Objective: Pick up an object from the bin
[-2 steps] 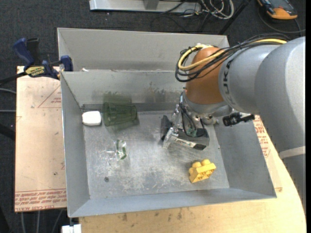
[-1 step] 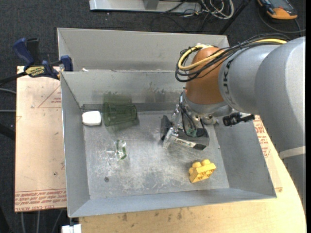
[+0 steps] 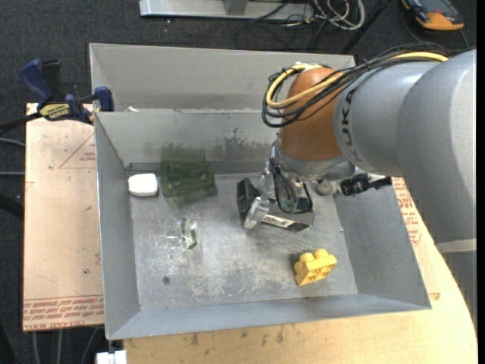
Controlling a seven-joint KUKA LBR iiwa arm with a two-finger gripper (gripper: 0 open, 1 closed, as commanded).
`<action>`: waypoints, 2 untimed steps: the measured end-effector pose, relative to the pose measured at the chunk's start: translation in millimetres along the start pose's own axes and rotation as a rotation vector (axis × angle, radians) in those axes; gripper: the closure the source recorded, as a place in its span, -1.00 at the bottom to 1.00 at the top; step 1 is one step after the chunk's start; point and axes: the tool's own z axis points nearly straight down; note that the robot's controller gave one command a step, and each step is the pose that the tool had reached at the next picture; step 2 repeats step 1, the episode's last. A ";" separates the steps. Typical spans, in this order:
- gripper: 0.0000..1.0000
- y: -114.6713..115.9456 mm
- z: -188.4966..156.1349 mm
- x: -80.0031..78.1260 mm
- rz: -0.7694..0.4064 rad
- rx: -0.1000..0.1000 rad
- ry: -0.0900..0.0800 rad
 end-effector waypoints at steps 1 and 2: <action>1.00 -10.3 -111.9 4.0 0.036 -0.002 0.001; 1.00 -10.3 -111.9 4.0 0.036 -0.002 0.001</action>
Offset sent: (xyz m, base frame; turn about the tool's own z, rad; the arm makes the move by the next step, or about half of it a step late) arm 0.0000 0.0000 0.0000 0.0000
